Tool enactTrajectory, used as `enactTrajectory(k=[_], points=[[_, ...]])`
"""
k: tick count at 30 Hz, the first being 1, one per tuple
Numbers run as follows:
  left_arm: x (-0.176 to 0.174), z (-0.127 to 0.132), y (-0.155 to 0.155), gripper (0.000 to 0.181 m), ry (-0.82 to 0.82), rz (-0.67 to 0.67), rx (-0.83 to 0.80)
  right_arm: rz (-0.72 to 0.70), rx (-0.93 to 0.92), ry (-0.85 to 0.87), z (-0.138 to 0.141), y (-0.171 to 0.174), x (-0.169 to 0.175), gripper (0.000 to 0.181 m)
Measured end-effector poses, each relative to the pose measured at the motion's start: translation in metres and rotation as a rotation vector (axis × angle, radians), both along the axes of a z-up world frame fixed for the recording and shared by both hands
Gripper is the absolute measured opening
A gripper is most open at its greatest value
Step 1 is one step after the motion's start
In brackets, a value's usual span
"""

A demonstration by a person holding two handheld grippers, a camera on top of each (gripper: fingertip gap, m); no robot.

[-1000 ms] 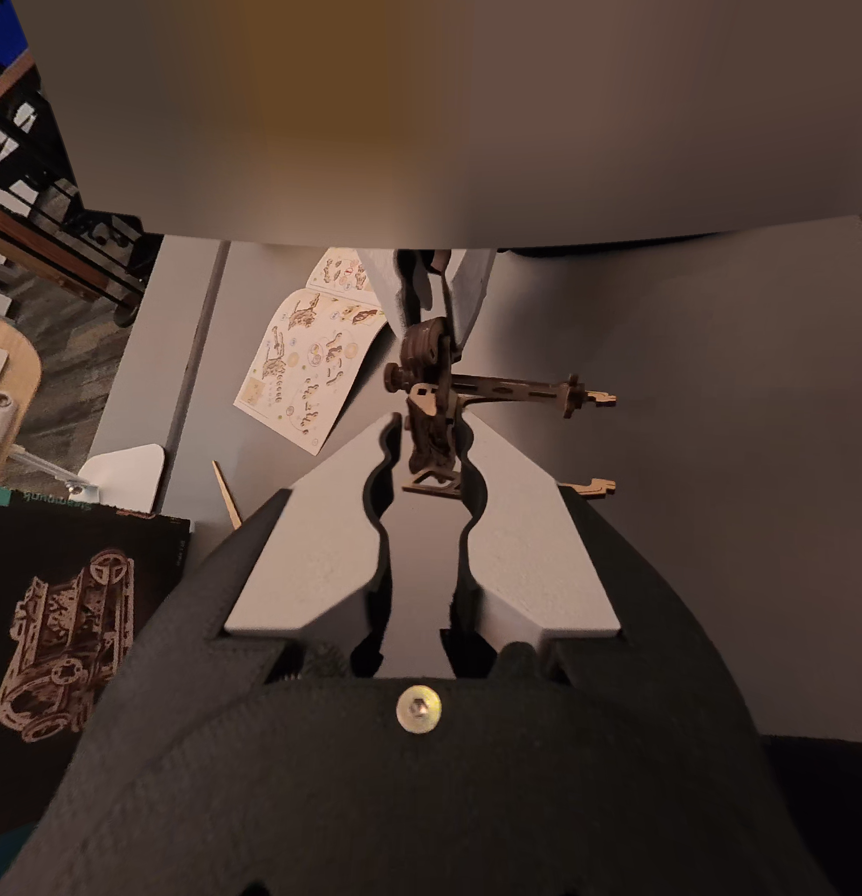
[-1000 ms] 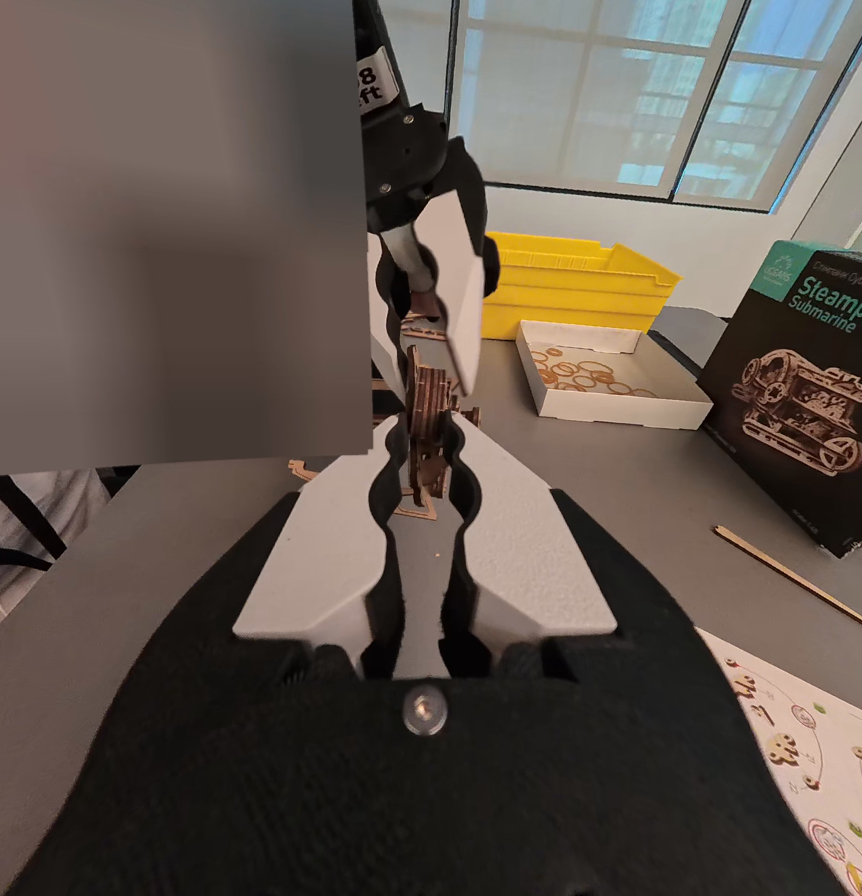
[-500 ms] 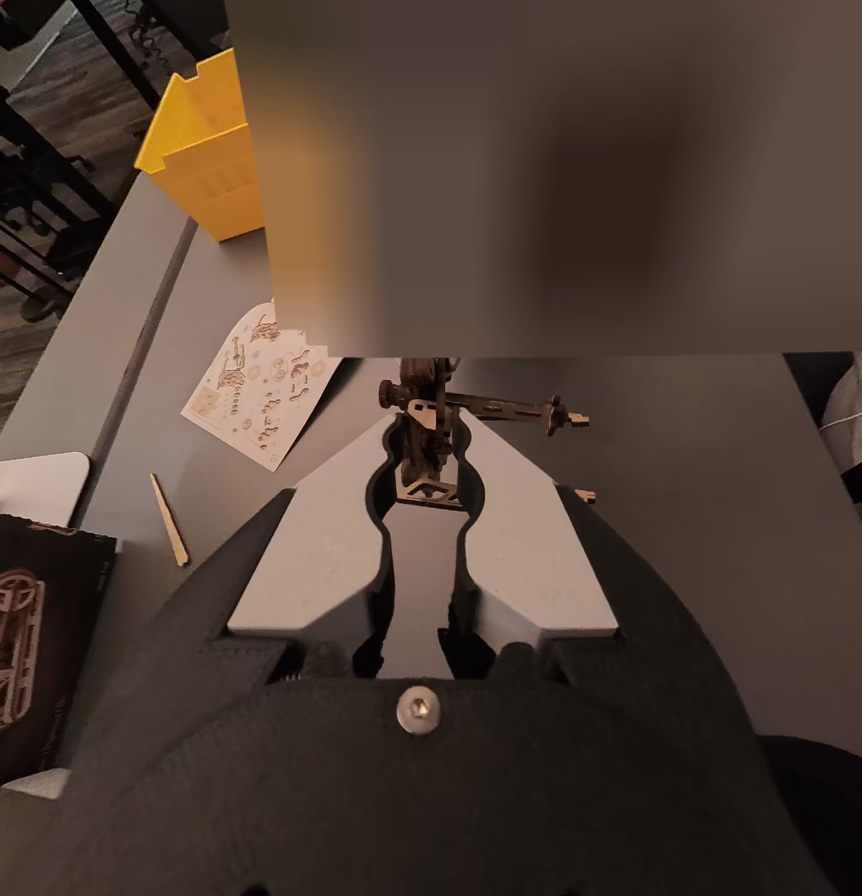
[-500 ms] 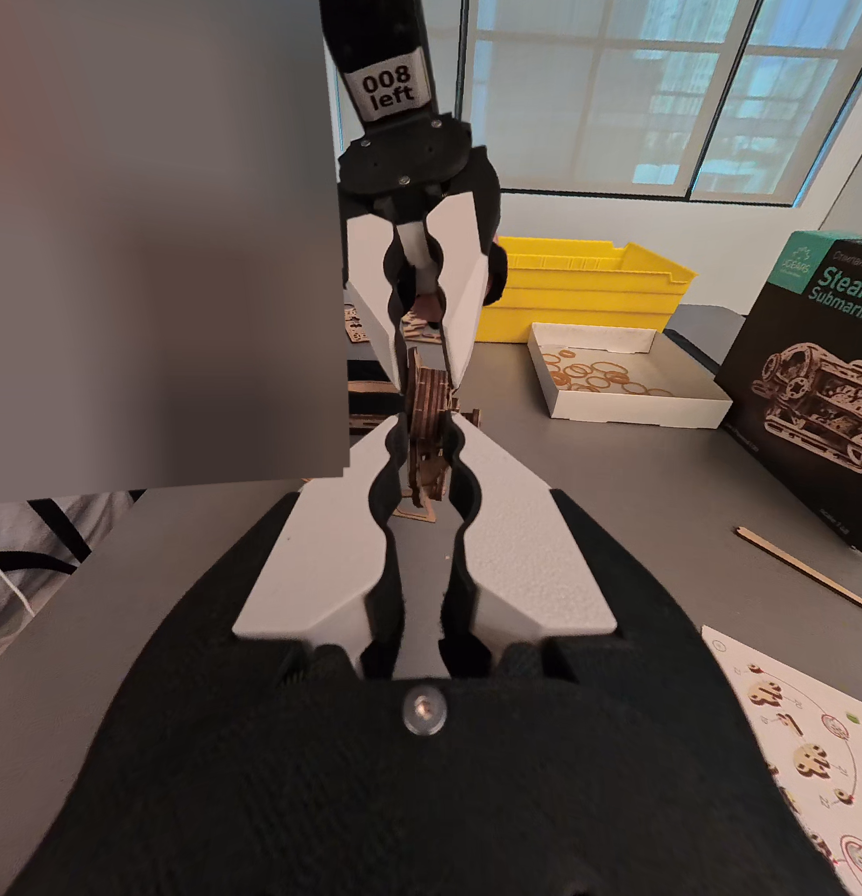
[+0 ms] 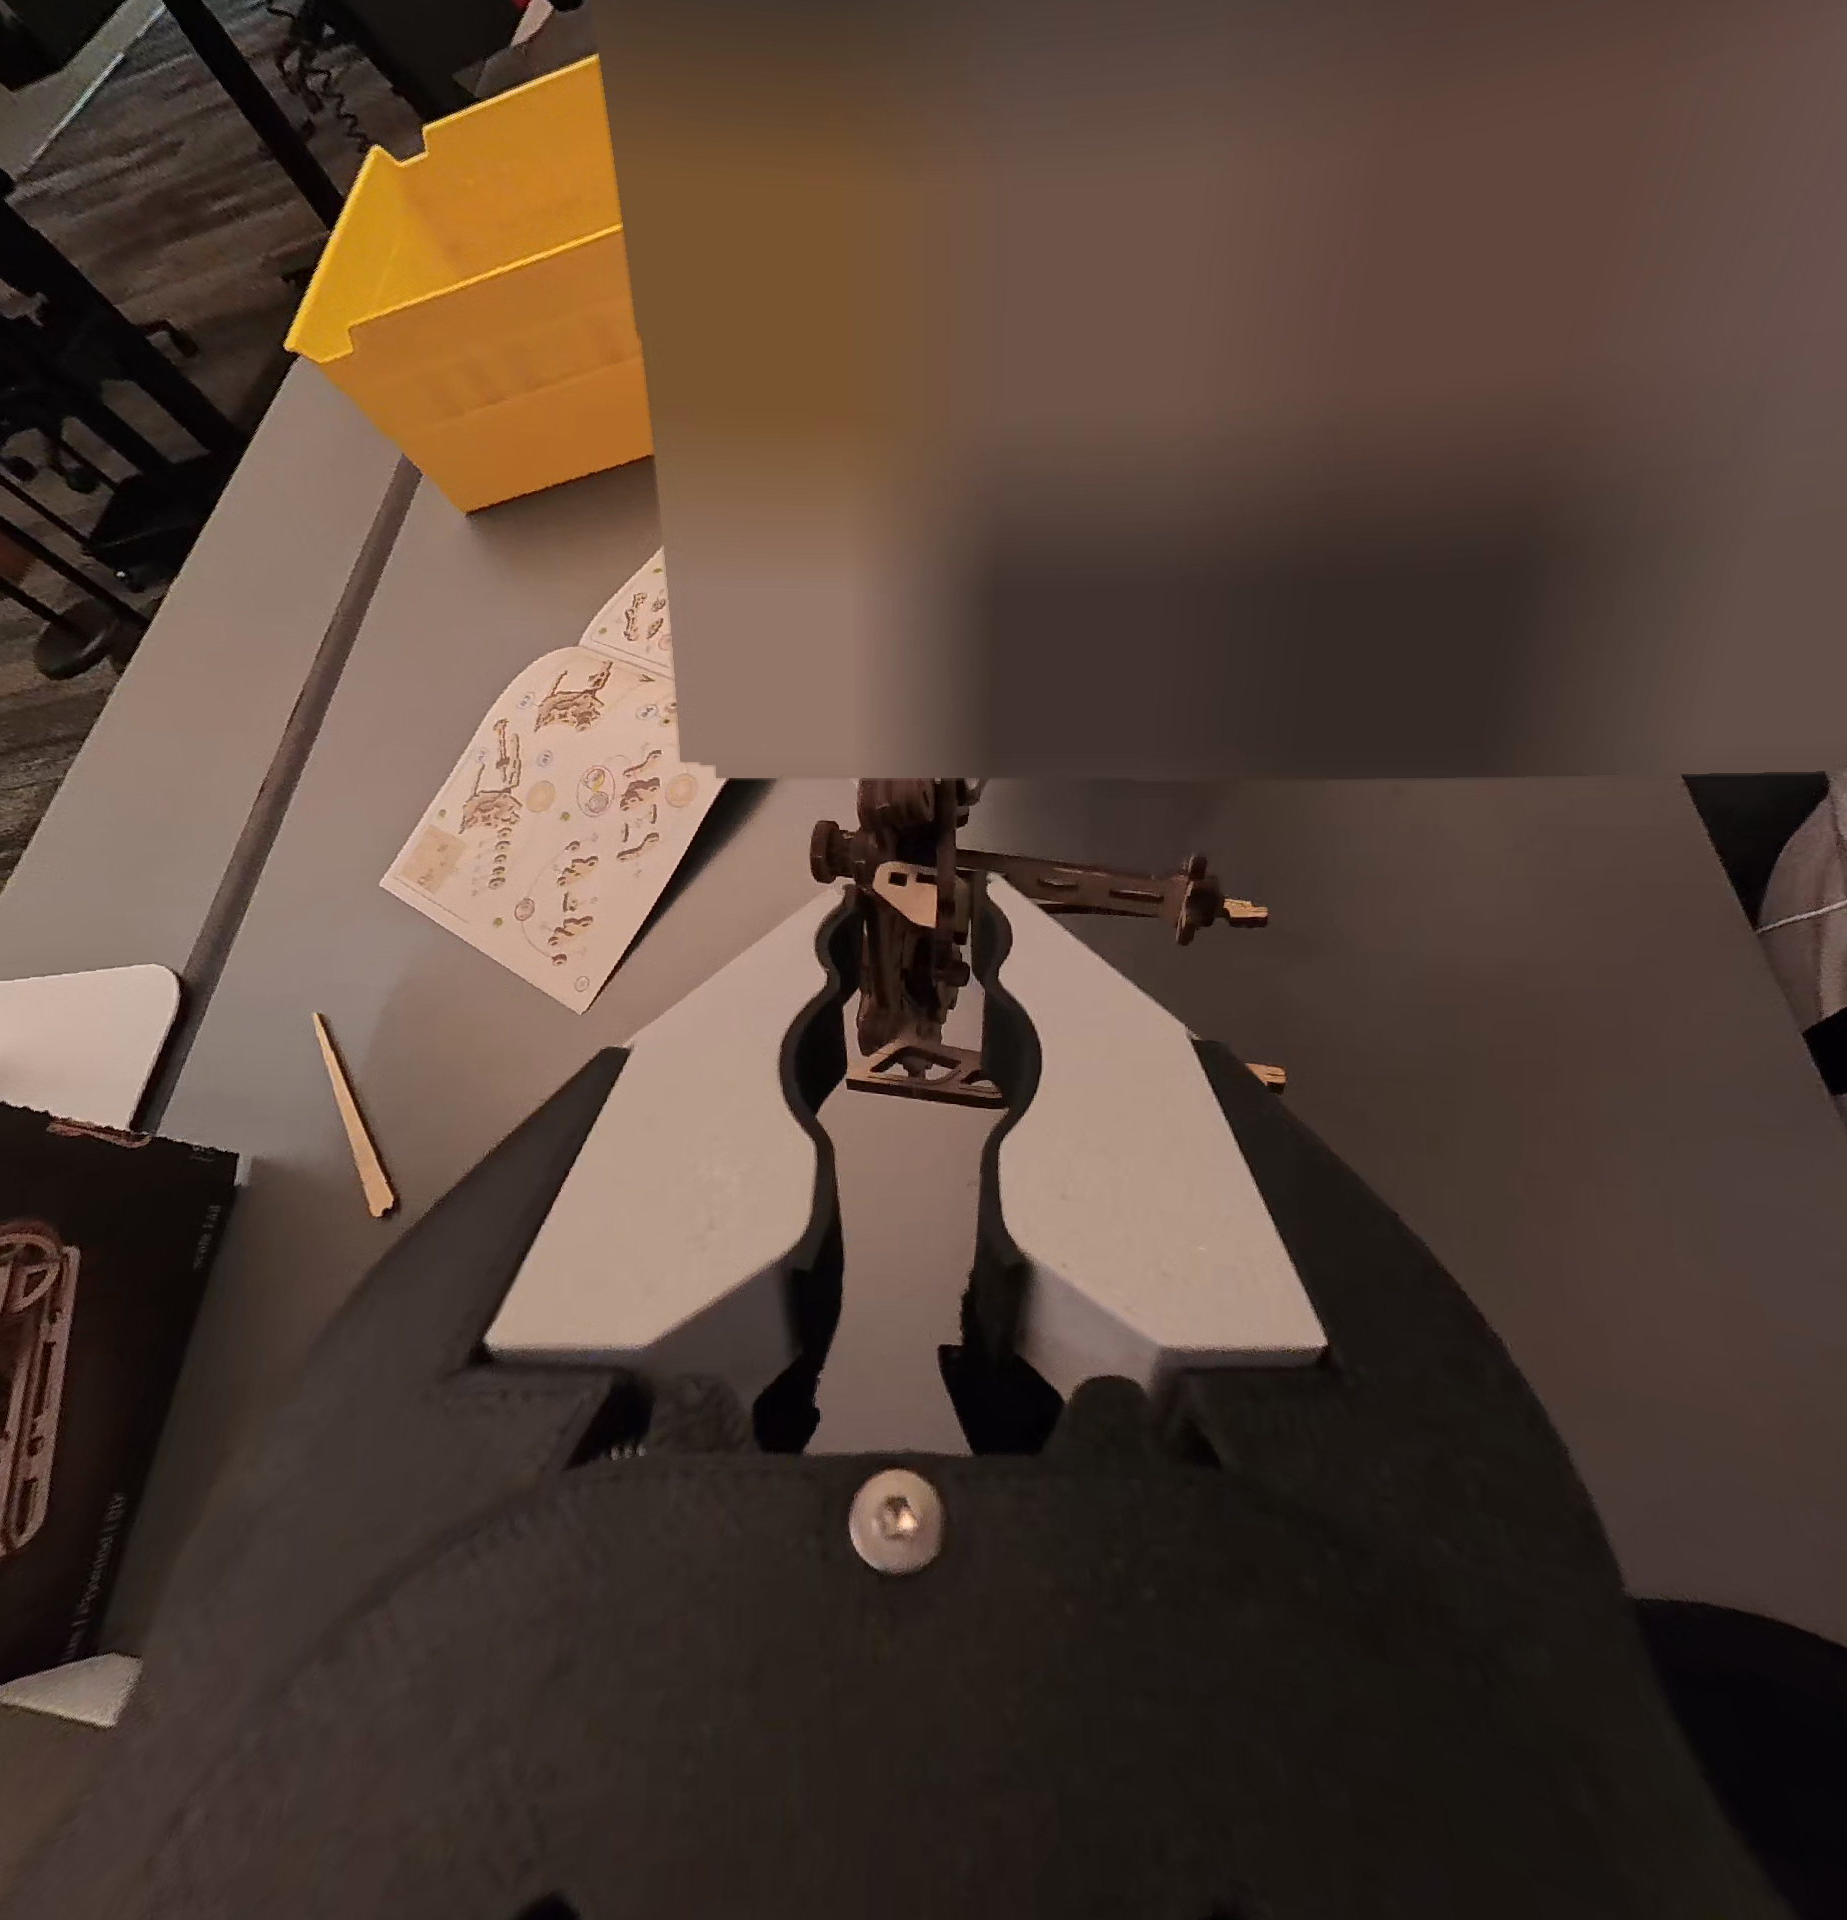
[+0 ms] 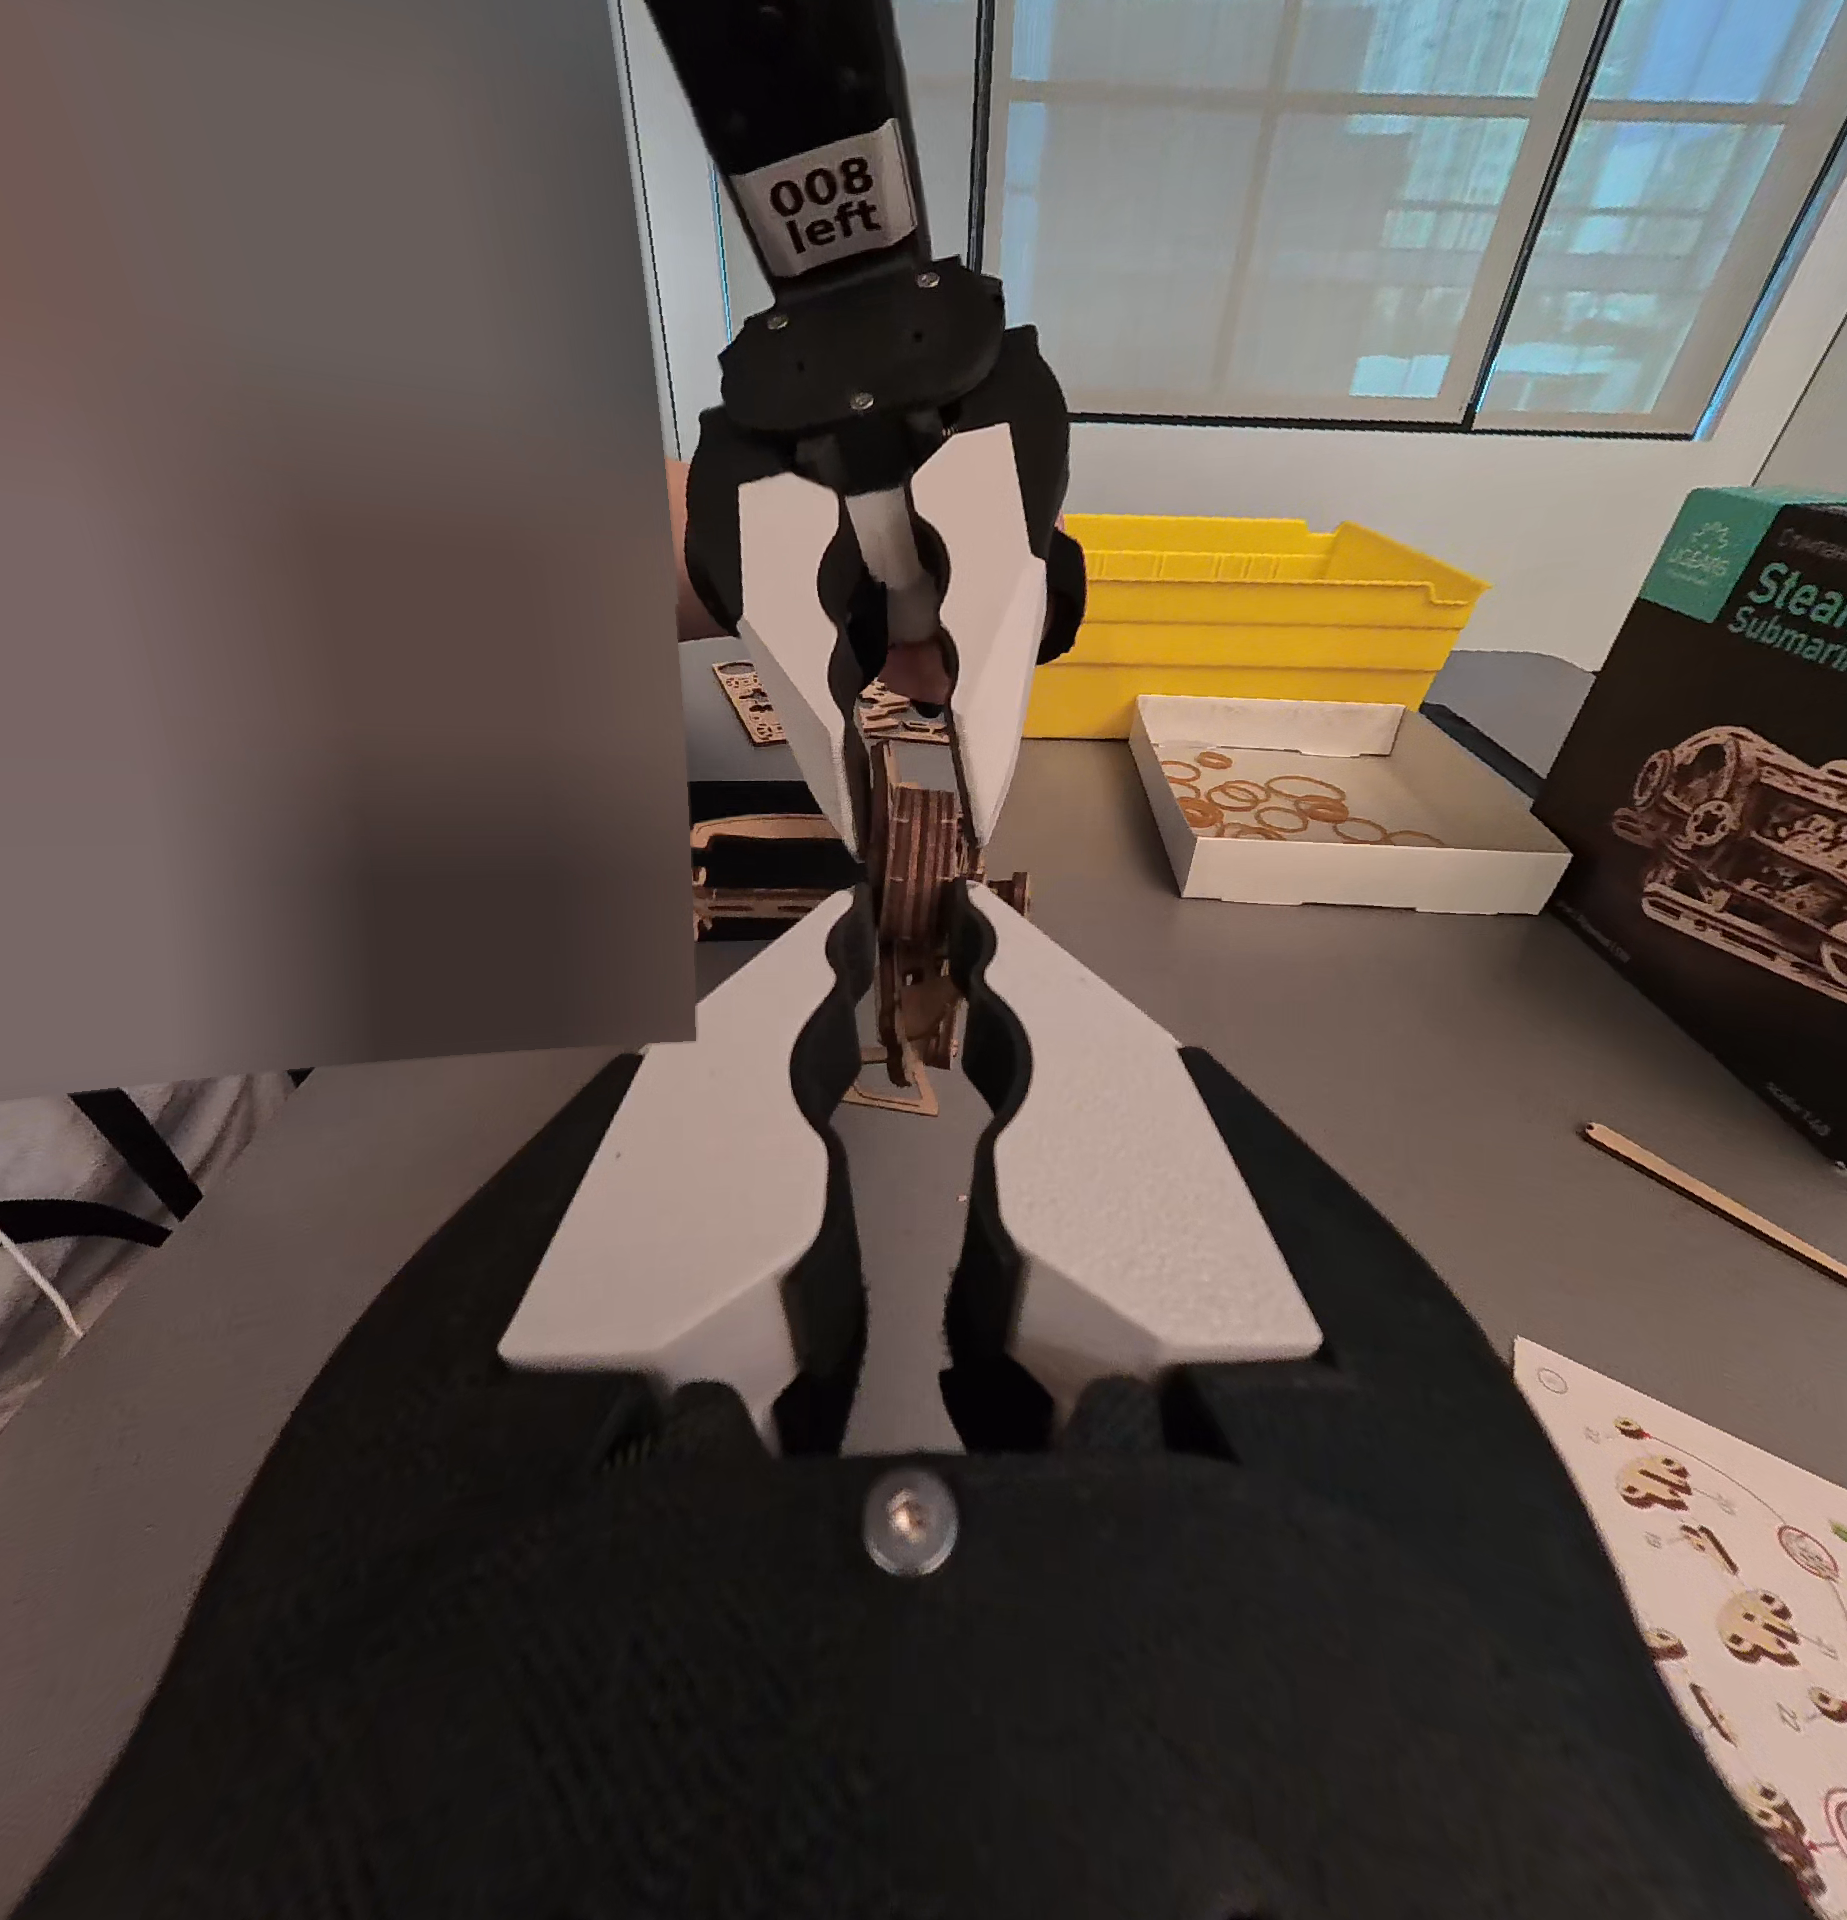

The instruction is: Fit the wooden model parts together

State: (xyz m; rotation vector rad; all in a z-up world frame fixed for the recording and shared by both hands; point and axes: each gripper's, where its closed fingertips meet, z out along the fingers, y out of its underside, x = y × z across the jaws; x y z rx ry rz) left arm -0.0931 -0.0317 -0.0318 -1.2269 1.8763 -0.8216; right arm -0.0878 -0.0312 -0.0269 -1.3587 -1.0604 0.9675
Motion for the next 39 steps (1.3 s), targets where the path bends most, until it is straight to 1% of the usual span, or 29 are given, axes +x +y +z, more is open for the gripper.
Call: enactTrajectory(k=[4, 17, 19, 22, 23, 25, 26, 31, 33, 38, 39], points=[[0.000, 0.000, 0.000, 0.016, -0.001, 0.013, -0.040, -0.001, -0.013, 0.010, 0.000, 0.001, 0.000, 0.013], [0.000, -0.001, 0.001, 0.016, -0.010, 0.041, -0.017, -0.013, -0.009, 0.007, -0.001, 0.001, 0.001, 0.013], [0.000, -0.001, 0.001, 0.018, -0.014, 0.043, -0.021, -0.014, -0.010, 0.005, -0.001, 0.001, 0.000, 0.013], [0.000, -0.002, 0.006, 0.044, -0.001, 0.073, -0.022, -0.036, 0.003, -0.021, -0.004, 0.004, 0.001, 0.013], [0.001, -0.002, 0.006, 0.043, 0.005, 0.070, -0.019, -0.045, 0.011, -0.037, -0.006, 0.005, 0.001, 0.013], [0.003, 0.003, 0.004, 0.034, -0.008, 0.051, -0.012, -0.048, 0.024, -0.060, -0.008, 0.005, -0.001, 0.013], [0.005, 0.003, 0.003, 0.026, 0.001, 0.044, -0.004, -0.052, 0.032, -0.066, -0.009, 0.005, -0.002, 0.013], [0.009, -0.007, 0.008, 0.025, 0.067, 0.052, 0.057, -0.080, 0.052, -0.106, -0.013, 0.007, -0.002, 0.013], [0.010, -0.008, 0.006, 0.015, 0.078, 0.039, 0.045, -0.094, 0.050, -0.103, -0.013, 0.010, 0.000, 0.012], [0.012, -0.009, 0.009, 0.017, 0.073, 0.054, 0.060, -0.105, 0.039, -0.110, -0.014, 0.012, 0.001, 0.013], [0.013, -0.009, 0.010, 0.022, 0.065, 0.059, 0.084, -0.100, 0.037, -0.110, -0.015, 0.011, 0.000, 0.013]])
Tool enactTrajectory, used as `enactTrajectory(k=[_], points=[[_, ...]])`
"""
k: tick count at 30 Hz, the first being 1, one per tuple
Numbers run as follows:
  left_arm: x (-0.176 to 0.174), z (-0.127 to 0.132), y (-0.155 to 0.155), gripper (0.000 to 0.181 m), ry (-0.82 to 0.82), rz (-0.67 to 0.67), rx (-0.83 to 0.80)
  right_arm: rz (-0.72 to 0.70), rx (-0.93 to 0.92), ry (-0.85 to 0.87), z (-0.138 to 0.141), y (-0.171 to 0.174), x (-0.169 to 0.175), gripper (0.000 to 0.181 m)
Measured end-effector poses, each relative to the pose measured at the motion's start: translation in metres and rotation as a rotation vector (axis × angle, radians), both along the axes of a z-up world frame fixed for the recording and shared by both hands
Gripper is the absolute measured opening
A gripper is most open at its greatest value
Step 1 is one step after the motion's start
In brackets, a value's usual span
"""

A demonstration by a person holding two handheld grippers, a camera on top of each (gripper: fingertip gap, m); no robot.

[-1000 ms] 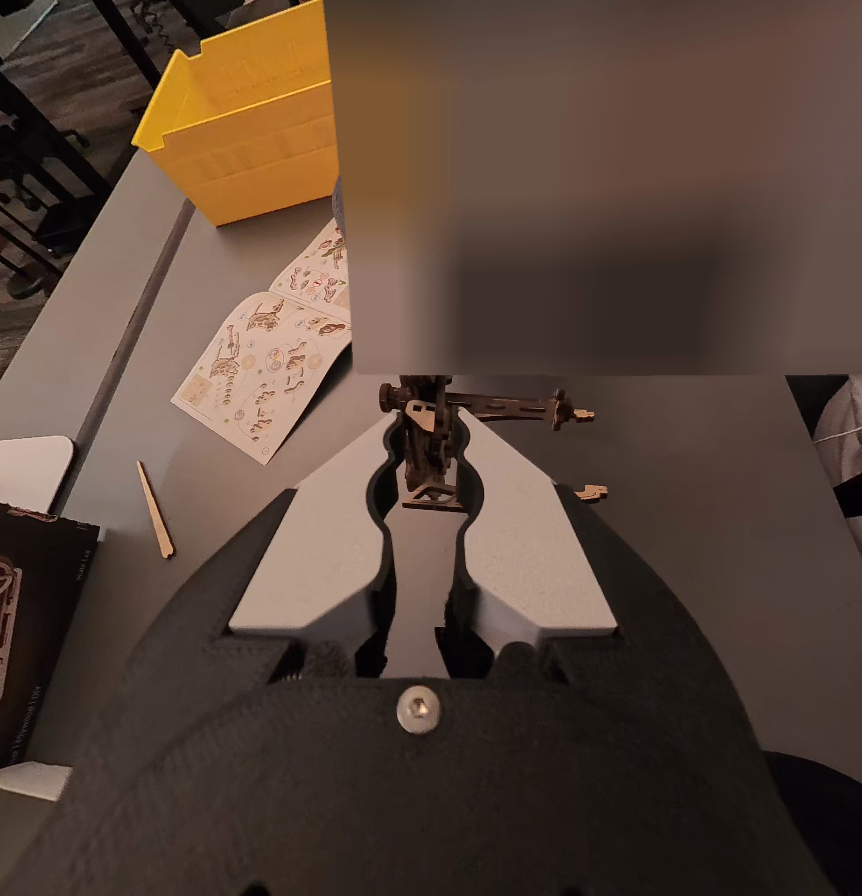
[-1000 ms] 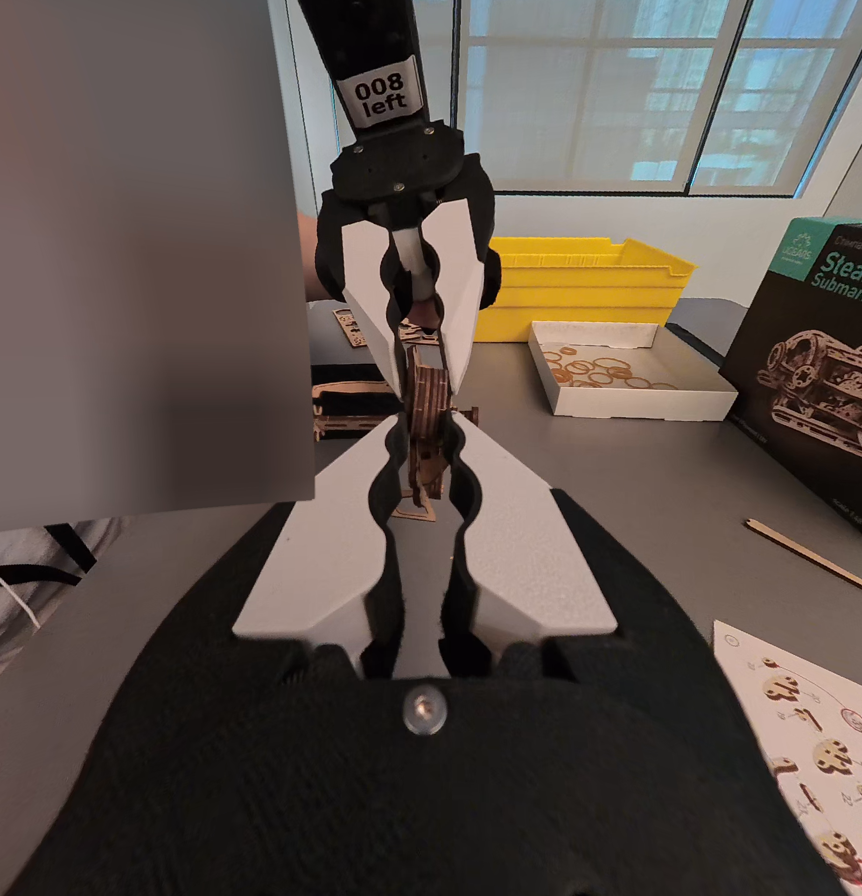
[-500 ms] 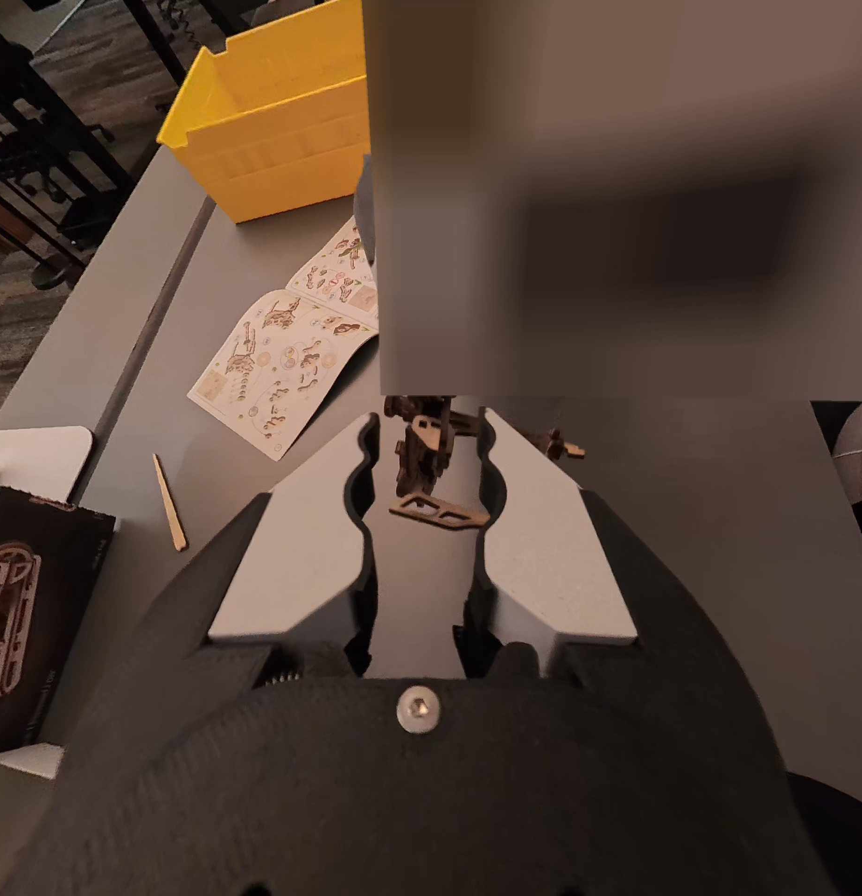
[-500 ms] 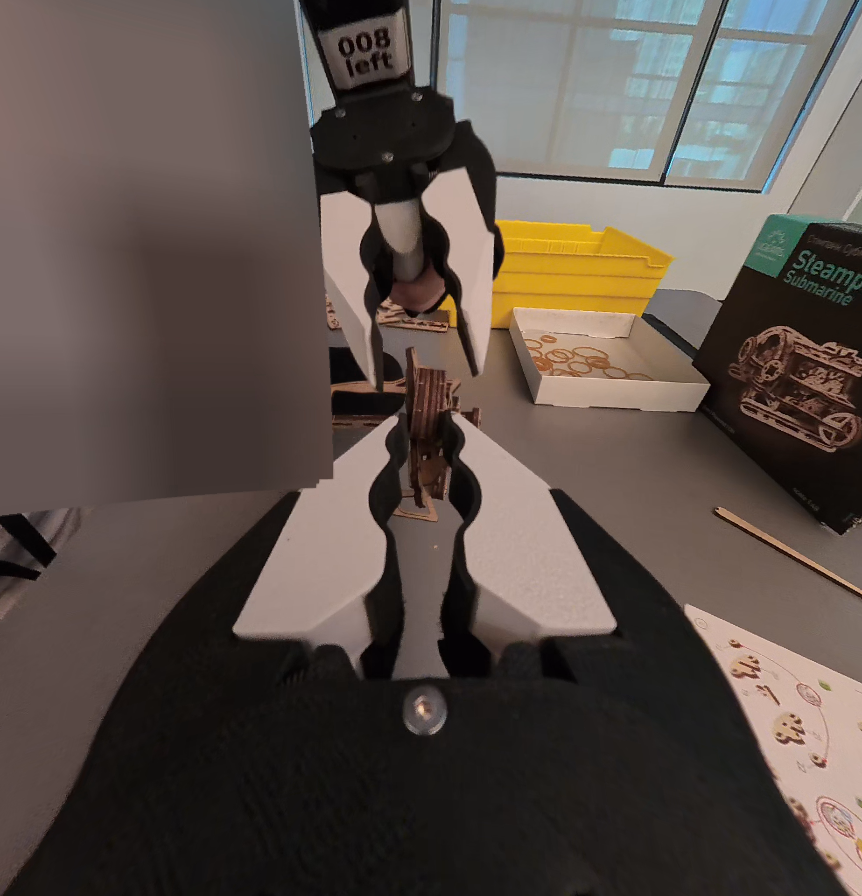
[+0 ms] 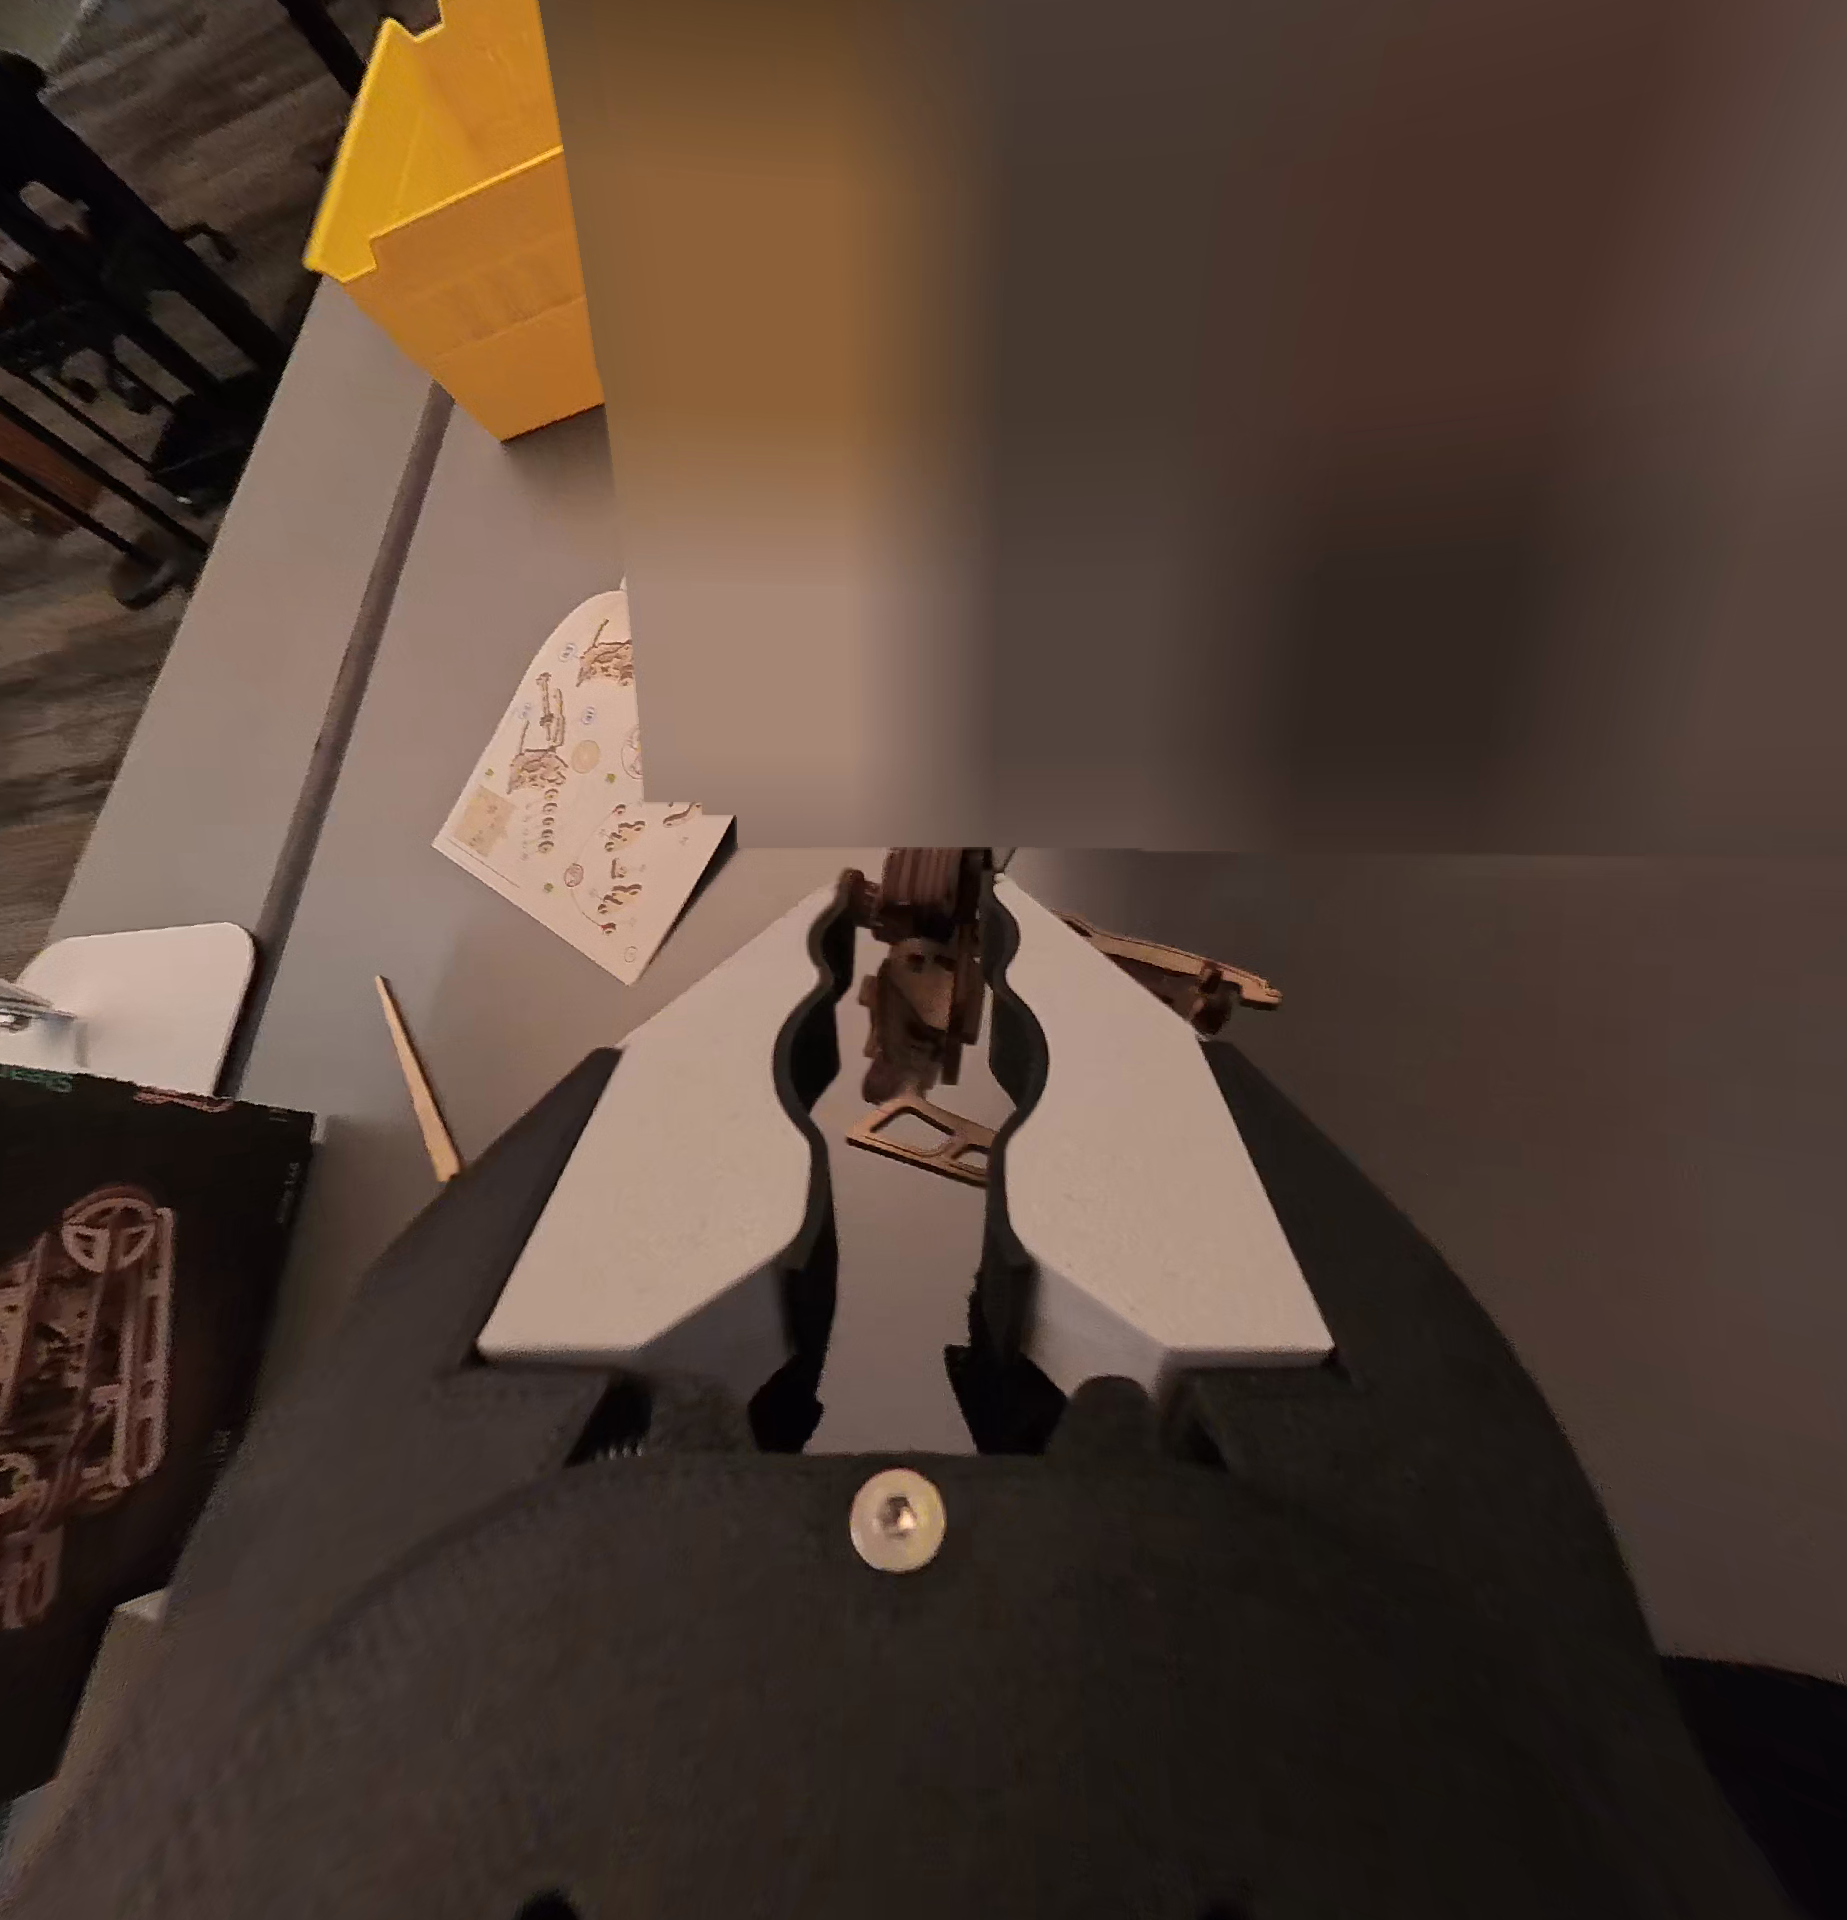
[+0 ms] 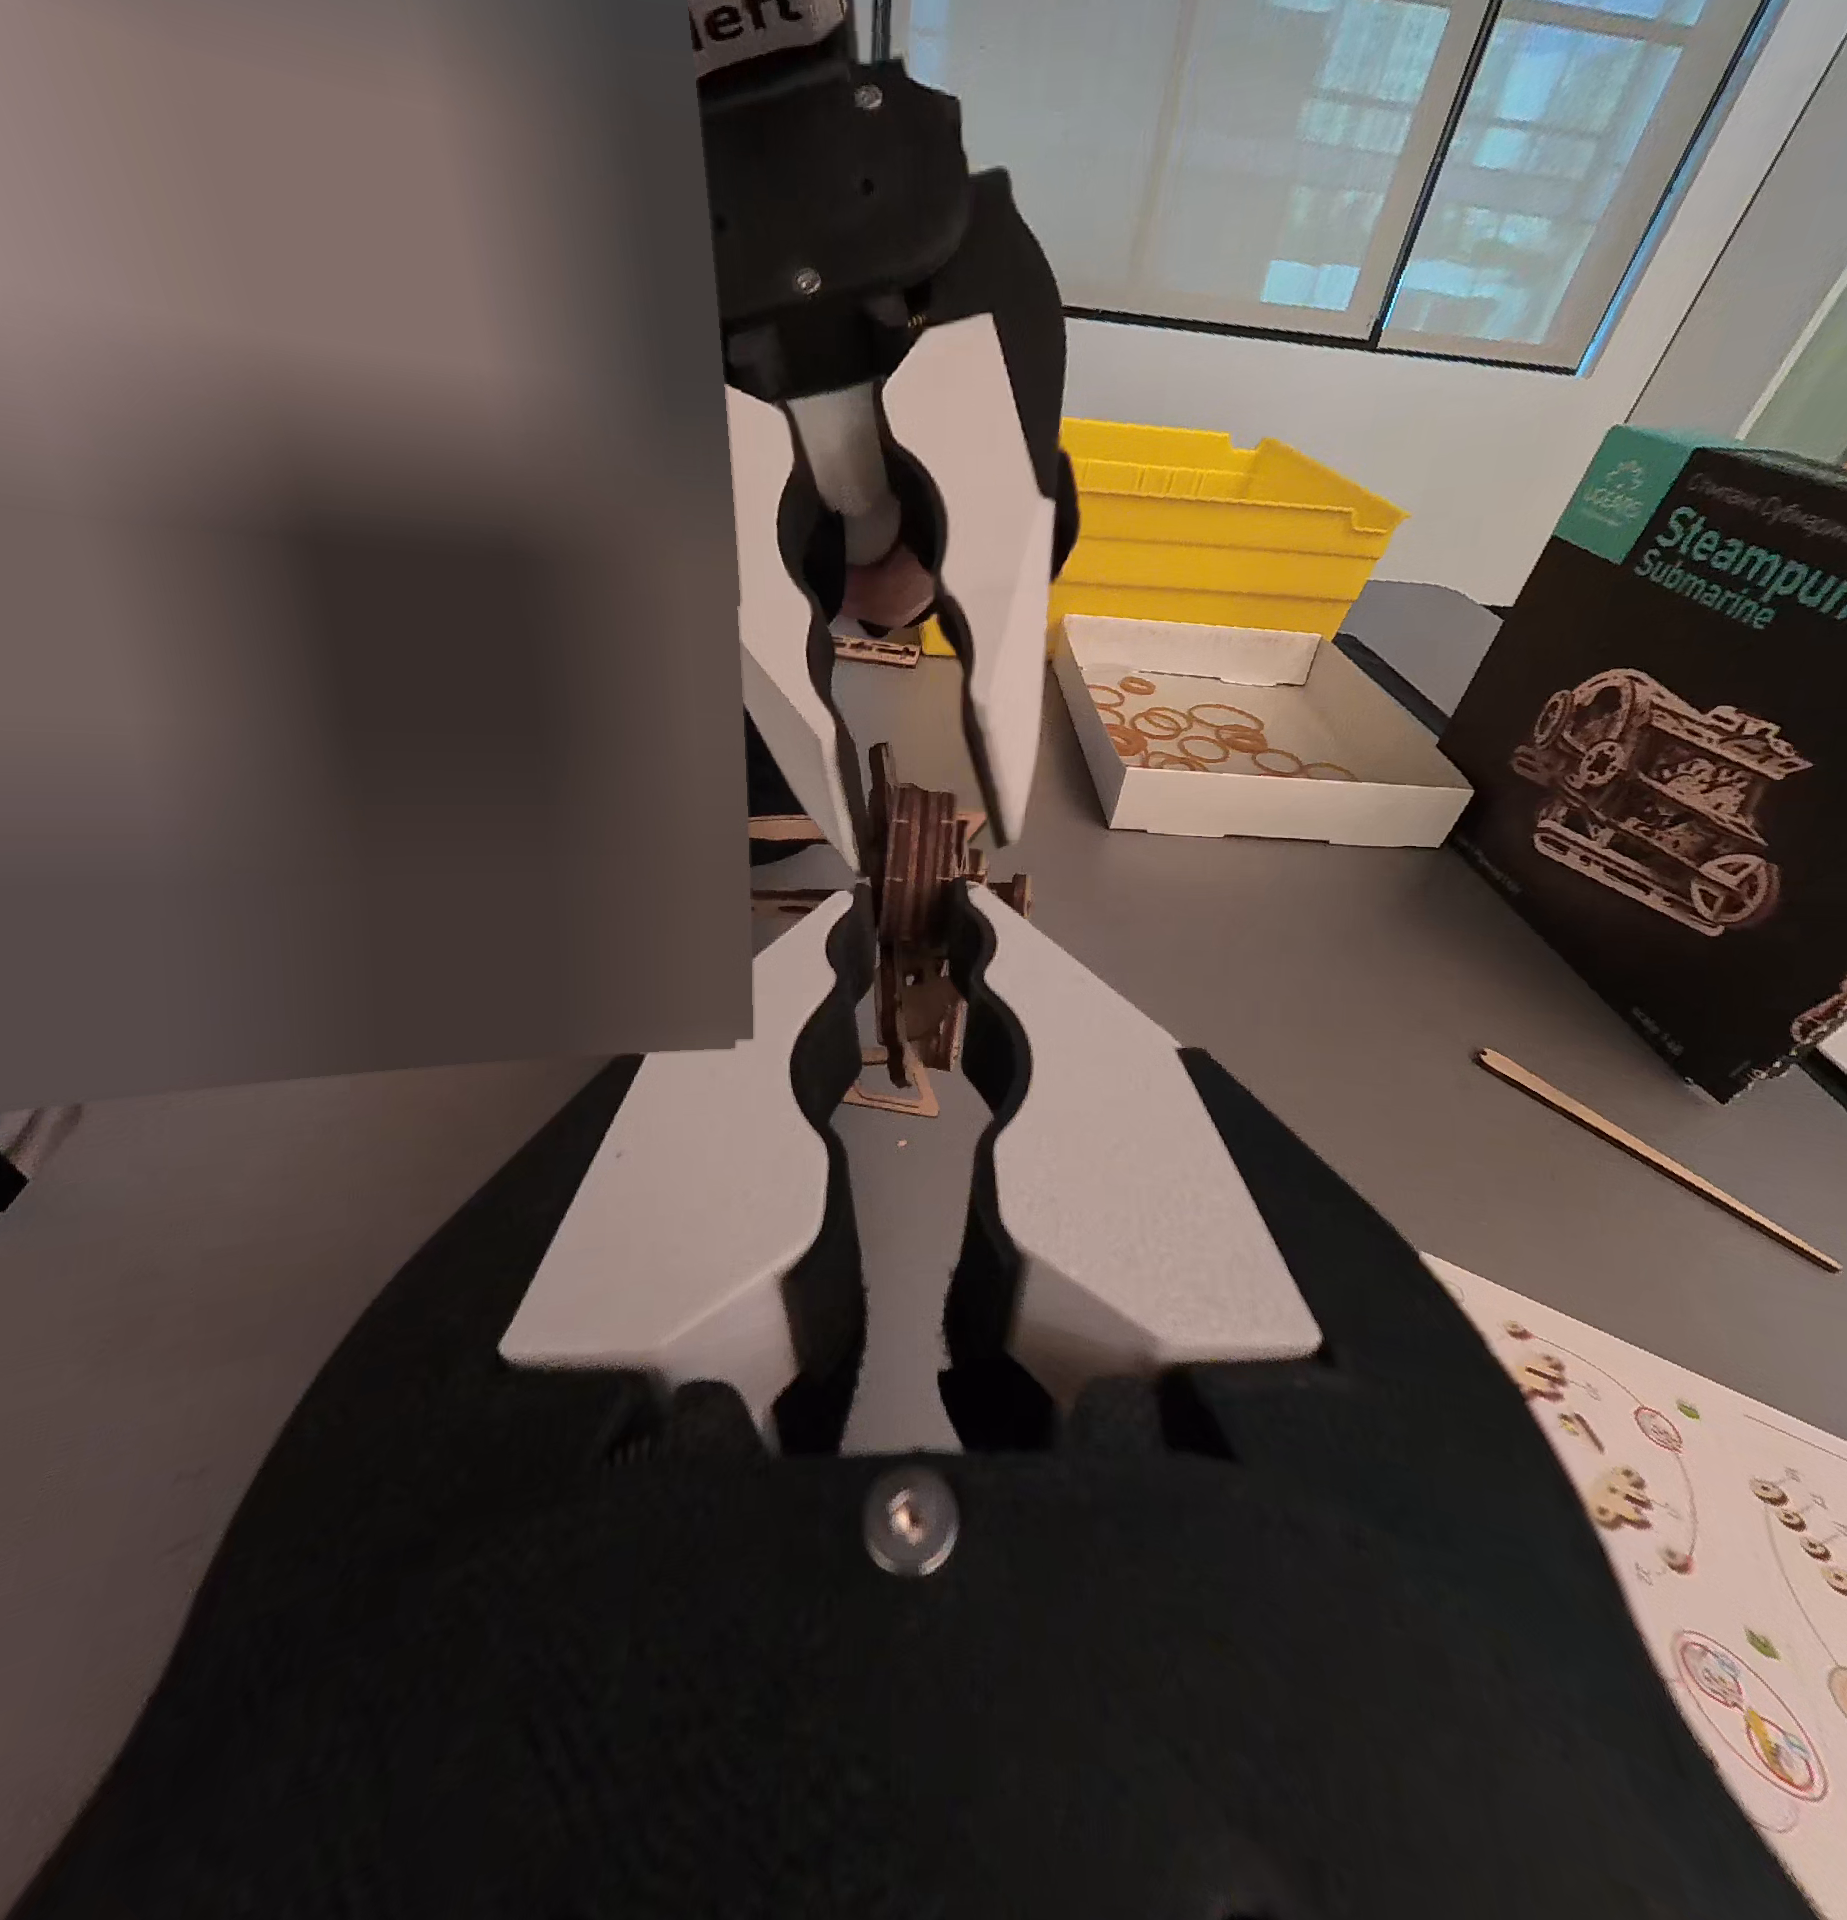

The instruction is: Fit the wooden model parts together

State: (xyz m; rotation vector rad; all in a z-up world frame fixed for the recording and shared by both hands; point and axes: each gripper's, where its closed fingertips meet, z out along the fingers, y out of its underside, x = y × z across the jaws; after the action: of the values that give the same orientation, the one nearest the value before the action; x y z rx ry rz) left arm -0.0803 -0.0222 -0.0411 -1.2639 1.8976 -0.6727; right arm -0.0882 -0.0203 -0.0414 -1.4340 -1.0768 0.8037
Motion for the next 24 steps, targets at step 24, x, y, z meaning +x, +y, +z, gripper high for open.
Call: enactTrajectory(k=[24], points=[[-0.002, -0.011, 0.000, 0.014, 0.080, 0.010, -0.076, -0.052, 0.134, -0.185, -0.008, 0.003, 0.000, 0.014]])
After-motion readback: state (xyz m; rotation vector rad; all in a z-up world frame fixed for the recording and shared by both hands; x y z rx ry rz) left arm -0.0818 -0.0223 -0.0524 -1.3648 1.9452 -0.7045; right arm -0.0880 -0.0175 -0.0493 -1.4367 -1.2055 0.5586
